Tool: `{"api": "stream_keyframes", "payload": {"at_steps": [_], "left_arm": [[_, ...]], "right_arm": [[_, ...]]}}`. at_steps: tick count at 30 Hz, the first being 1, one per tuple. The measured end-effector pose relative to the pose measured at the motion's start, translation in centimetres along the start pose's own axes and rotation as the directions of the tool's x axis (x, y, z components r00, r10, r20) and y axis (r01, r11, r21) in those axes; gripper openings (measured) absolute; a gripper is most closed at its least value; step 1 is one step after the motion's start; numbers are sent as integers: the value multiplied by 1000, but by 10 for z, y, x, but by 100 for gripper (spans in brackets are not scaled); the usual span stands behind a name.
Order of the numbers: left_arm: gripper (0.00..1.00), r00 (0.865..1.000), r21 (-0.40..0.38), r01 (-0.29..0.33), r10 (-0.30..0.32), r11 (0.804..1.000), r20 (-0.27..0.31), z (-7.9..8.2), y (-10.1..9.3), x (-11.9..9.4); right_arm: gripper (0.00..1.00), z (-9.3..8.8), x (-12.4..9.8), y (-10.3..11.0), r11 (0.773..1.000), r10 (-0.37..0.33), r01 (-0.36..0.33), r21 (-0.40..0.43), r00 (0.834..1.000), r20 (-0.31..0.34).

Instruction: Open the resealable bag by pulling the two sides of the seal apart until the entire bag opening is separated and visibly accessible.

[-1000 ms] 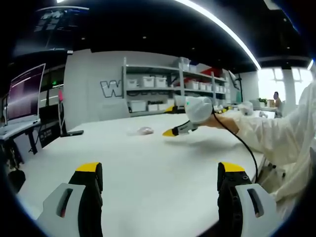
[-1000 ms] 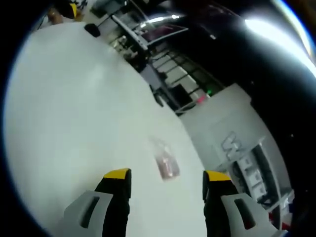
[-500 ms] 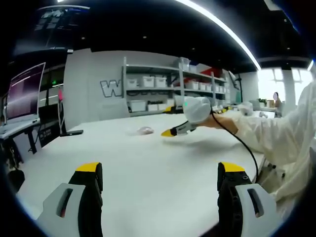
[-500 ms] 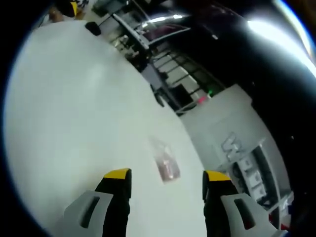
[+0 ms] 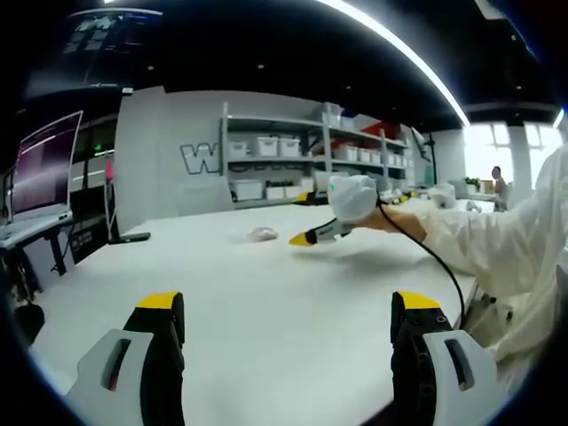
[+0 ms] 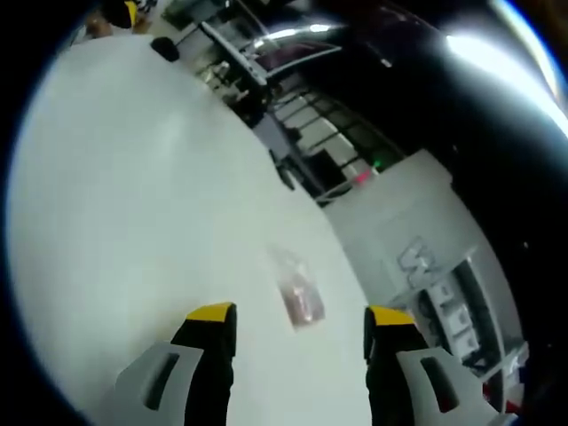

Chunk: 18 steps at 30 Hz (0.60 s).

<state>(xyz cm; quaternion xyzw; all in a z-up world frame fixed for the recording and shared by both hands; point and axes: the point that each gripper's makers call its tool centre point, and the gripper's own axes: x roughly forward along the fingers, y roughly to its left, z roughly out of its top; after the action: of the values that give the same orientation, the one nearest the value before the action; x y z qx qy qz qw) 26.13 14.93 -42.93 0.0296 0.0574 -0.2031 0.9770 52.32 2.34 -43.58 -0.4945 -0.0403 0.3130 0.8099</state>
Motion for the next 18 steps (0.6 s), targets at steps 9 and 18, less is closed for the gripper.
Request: {"api": "stream_keyframes", "payload": {"at_steps": [9, 18], "left_arm": [[96, 1000, -9, -3, 3, 1000, -2, -2, 2, 0], [96, 1000, -3, -2, 2, 1000, -6, -1, 1, 0]], "right_arm": [[57, 9, 7, -2, 1000, -3, 3, 9, 1000, 19], [57, 9, 10, 3, 1000, 5, -5, 10, 1000, 16]]}}
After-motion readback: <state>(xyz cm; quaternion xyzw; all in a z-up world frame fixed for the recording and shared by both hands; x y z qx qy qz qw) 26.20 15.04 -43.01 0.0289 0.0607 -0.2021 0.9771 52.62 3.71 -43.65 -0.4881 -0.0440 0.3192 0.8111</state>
